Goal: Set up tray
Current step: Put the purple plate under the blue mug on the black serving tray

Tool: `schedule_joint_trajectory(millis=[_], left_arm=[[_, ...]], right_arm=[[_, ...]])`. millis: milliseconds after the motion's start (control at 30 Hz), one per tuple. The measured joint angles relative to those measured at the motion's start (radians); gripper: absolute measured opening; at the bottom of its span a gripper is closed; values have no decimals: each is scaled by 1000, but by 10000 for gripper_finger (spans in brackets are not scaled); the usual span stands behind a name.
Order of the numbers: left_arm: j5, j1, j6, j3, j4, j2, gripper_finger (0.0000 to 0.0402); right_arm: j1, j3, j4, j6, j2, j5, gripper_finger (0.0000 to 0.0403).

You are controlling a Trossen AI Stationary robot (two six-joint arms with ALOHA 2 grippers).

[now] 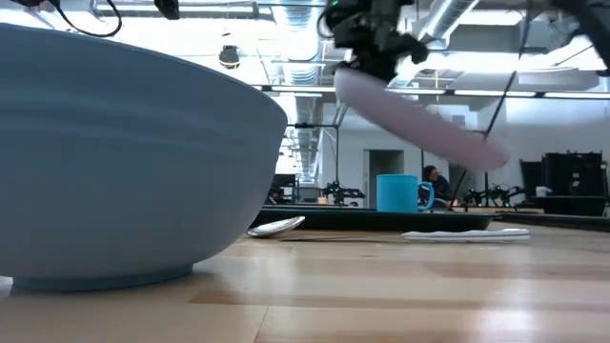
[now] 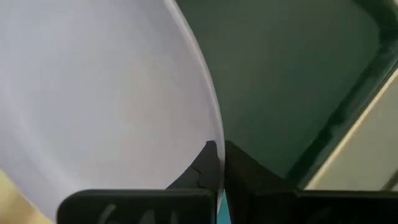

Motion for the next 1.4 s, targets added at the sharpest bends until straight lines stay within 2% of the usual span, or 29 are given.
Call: schedule_joint_trajectory(millis=[133, 333, 767, 1400], left_arm=[[0, 0, 0, 0, 0, 0, 0], [0, 0, 22, 0, -1, 0, 0], [0, 0, 27, 0, -1, 0, 0], [0, 0, 27, 0, 0, 0, 0]], right_arm=[[-25, 194, -77, -129, 149, 27, 0], [-52, 346, -50, -214, 285, 31, 0], [-56, 331, 71, -312, 372, 82, 0], [-62, 332, 113, -326, 373, 84, 3]])
